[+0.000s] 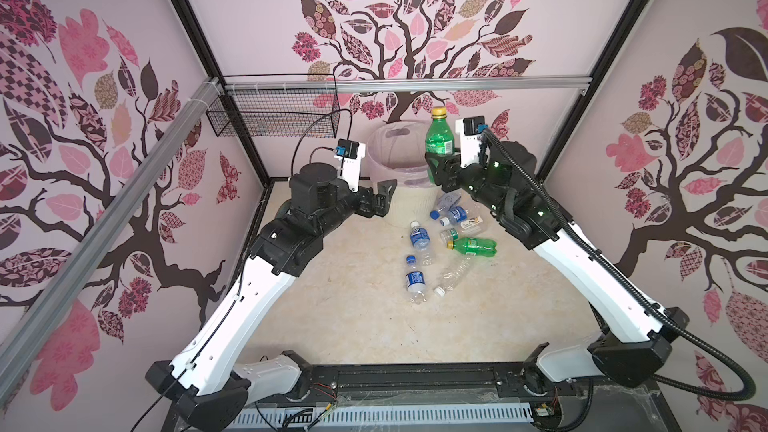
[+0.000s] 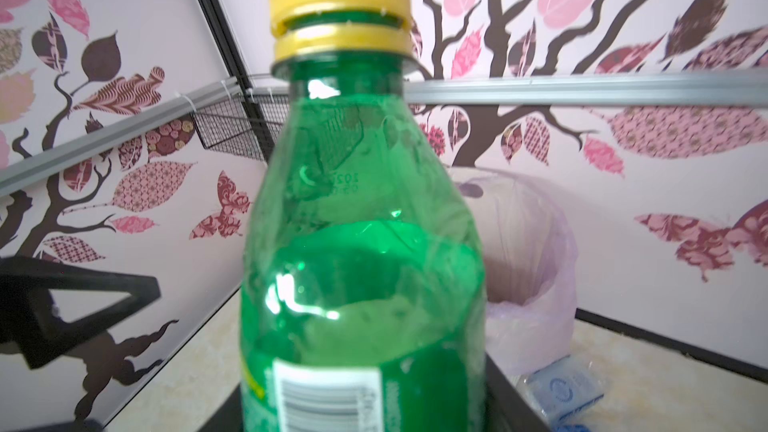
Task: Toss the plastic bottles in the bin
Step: 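Raise the Sprite bottle over the bin with right gripper and release it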
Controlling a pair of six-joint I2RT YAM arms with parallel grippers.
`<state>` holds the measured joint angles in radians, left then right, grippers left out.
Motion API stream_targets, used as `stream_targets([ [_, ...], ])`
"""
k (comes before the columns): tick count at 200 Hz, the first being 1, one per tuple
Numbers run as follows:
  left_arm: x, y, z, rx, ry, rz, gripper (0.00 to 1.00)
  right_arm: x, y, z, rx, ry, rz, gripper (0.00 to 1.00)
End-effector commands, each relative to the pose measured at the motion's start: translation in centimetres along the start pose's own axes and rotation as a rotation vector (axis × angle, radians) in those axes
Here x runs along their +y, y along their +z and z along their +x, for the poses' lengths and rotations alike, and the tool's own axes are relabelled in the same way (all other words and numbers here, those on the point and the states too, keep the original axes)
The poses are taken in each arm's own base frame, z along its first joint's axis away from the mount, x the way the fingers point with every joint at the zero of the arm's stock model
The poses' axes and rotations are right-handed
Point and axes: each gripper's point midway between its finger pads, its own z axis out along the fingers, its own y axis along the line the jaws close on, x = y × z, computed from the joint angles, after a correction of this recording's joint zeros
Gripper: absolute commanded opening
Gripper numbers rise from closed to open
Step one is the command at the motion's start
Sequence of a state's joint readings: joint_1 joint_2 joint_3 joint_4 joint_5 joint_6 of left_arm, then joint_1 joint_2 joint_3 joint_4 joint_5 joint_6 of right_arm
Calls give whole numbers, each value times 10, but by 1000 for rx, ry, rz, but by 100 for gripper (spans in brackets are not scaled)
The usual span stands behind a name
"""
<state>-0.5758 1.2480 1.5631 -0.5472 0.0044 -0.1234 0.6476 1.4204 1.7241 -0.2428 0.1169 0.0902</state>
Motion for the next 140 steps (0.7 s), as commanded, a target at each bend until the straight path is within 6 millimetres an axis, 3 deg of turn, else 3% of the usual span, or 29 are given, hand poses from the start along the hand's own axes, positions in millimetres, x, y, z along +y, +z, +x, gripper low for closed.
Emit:
stream_targets([
  [1, -14, 3, -17, -33, 141, 62, 97, -1, -12, -55, -158, -84, 36, 53],
  [17, -17, 2, -20, -41, 150, 77, 97, 1, -15, -77, -233, -98, 35, 54],
  [30, -20, 2, -19, -47, 146, 92, 97, -1, -1, -80, -232, -99, 41, 55],
  [46, -22, 0, -15, -53, 148, 109, 97, -15, 39, -65, -160, -59, 50, 58],
  [63, -20, 0, -10, -48, 143, 98, 97, -40, 103, -27, -23, 18, 66, 58],
  [79, -14, 0, -5, -32, 131, 69, 97, -51, 140, -4, 56, 13, 107, 66],
  [86, -13, 0, -2, -22, 132, 63, 97, -57, 145, 2, 66, 40, 131, 75],
  [98, -10, -2, 2, -10, 135, 48, 97, -61, 145, 5, 61, 85, 135, 82],
  [112, -6, -4, 7, 3, 136, 29, 97, -61, 143, 1, 37, 93, 134, 98],
  [140, -5, -7, 14, 4, 135, 27, 97, -58, 134, -17, 8, 82, 124, 100],
])
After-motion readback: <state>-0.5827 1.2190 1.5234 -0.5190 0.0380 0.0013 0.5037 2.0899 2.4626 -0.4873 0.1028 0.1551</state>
